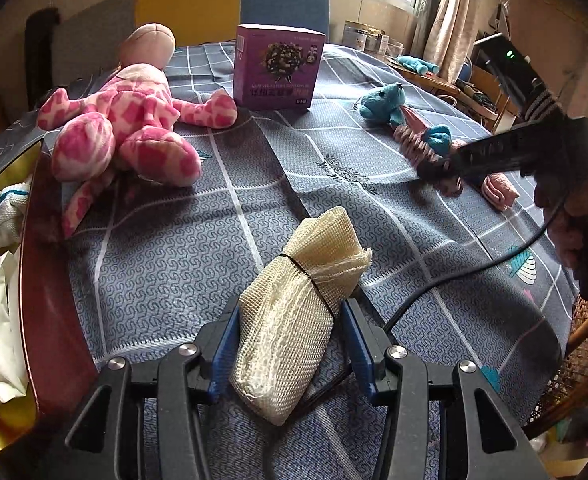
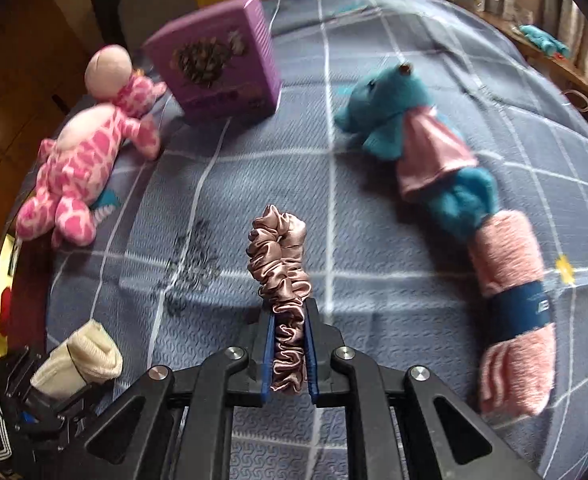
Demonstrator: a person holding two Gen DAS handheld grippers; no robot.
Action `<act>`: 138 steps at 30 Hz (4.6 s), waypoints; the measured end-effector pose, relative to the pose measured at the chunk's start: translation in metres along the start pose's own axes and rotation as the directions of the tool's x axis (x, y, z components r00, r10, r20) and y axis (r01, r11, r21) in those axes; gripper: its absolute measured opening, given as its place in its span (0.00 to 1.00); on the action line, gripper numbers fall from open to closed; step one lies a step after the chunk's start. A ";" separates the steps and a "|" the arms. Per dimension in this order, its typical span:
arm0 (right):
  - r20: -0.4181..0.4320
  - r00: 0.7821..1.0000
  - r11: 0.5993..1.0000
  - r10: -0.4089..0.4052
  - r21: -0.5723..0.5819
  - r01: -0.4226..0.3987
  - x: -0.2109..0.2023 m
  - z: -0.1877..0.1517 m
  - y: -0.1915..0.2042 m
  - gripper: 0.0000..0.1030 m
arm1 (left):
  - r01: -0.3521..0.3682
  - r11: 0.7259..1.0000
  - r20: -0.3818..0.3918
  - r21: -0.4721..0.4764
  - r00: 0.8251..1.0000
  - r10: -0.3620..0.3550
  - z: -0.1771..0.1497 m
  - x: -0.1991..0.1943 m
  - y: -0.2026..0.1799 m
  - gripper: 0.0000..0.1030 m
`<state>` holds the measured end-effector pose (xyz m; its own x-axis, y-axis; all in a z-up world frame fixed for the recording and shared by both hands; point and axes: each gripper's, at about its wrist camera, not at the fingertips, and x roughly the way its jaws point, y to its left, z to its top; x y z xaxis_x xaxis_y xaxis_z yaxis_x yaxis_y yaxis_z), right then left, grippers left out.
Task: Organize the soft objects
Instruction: 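Grasp the brown satin scrunchie with the right gripper while the left gripper lifts the mesh bundle, then release the mesh bundle into the gold tray with the left gripper while the right holds the scrunchie, then lift the open left gripper away from the gold tray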
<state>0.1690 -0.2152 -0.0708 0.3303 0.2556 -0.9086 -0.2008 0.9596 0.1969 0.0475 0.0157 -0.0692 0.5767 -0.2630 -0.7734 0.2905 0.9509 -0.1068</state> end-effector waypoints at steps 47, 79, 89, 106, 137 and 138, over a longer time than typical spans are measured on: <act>0.097 0.979 0.937 -0.179 -0.288 0.200 0.000 -0.029 0.042 0.13 | -0.286 0.882 0.112 -0.374 0.931 0.349 0.003 -0.154 0.116 0.45; 0.117 0.971 0.917 -0.209 -0.323 0.236 0.001 -0.032 0.050 0.13 | -0.318 0.627 -0.051 -0.711 0.913 0.406 -0.075 -0.182 0.255 0.45; 0.117 0.971 0.916 -0.211 -0.324 0.238 0.001 -0.031 0.050 0.13 | -0.318 0.590 -0.124 -0.742 0.930 0.346 -0.064 -0.148 0.278 0.57; 0.121 0.967 0.908 -0.222 -0.336 0.251 0.001 -0.033 0.053 0.13 | -0.419 0.648 -0.147 -0.636 0.890 0.431 -0.070 -0.143 0.237 0.64; 0.083 0.966 0.952 -0.246 -0.167 0.257 0.000 -0.021 0.043 0.12 | -0.422 0.754 0.063 -0.504 0.852 0.519 -0.051 -0.198 0.166 0.71; 0.086 0.964 0.953 -0.250 -0.157 0.261 0.000 -0.022 0.043 0.12 | -0.423 0.754 0.062 -0.504 0.852 0.519 -0.052 -0.197 0.166 0.71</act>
<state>0.1404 -0.1770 -0.0700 0.4484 0.0171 -0.8937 -0.2500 0.9623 -0.1070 -0.0574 0.2338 0.0333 0.6894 0.2593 -0.6763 -0.4093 0.9098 -0.0684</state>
